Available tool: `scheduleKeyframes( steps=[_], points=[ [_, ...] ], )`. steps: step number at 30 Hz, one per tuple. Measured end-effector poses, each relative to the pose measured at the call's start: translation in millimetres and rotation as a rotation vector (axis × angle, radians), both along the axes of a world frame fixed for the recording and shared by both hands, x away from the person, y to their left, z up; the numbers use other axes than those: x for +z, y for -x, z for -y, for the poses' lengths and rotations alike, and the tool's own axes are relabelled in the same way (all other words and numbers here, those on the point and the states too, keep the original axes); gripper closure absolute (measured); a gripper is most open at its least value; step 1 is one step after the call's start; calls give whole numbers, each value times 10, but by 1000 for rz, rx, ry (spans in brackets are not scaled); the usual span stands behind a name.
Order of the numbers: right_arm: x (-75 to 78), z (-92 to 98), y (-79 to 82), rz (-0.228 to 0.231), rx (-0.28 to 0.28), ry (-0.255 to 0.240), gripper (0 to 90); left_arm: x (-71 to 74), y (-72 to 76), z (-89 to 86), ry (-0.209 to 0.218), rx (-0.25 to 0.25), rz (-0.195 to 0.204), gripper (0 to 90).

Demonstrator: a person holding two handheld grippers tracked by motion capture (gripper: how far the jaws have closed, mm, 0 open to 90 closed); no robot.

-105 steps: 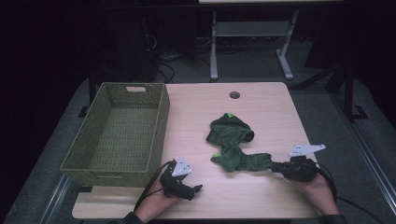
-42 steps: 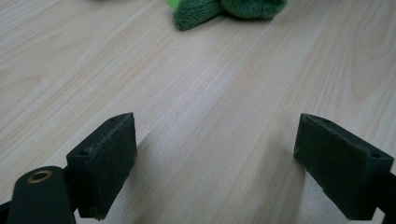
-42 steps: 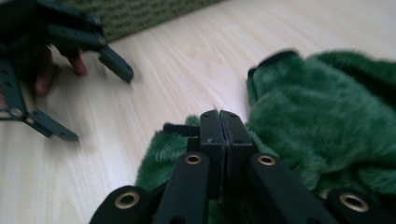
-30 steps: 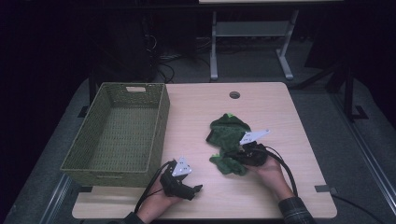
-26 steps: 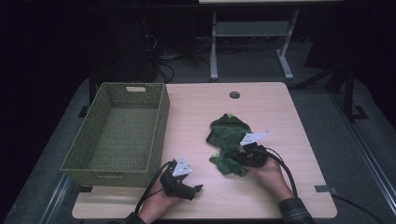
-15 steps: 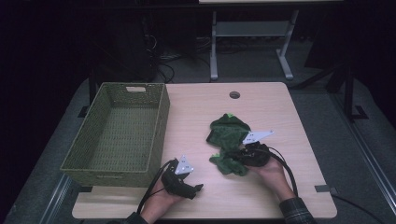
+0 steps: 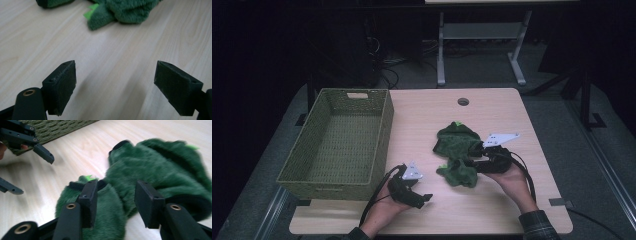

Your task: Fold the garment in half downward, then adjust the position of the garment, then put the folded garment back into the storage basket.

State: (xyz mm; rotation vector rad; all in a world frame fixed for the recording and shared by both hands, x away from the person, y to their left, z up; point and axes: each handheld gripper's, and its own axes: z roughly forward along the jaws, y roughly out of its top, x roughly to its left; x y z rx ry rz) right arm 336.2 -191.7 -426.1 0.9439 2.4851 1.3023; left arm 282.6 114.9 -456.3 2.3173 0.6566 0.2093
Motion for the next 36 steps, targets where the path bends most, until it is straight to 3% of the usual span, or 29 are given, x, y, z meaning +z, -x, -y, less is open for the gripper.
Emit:
scheduleKeyframes(
  steps=[11, 19, 21, 26, 33, 34, 35, 36],
  points=[
    [106, 106, -178, 8, -44, -26, 487, 194, -320, 147, 51, -8, 21, 175],
    [138, 127, -267, 29, -59, -42, 483, 348, -498, 289, 56, -12, 48, 178],
    [143, 128, -312, 11, -62, -35, 472, 376, -548, 333, 52, -9, 61, 195],
    [191, 117, -432, 20, -66, -17, 466, 425, -712, 429, 56, -6, 76, 222],
    [214, 119, -647, 13, -95, 9, 470, 469, -1078, 558, 77, 29, 89, 288],
    [209, 121, -674, 30, -100, 9, 481, 471, -1134, 578, 71, 33, 91, 297],
    [201, 123, -696, 41, -105, -2, 483, 468, -1205, 601, 72, 43, 87, 305],
    [190, 120, -754, 21, -103, 16, 477, 463, -1262, 614, 79, 51, 69, 309]
  ],
)
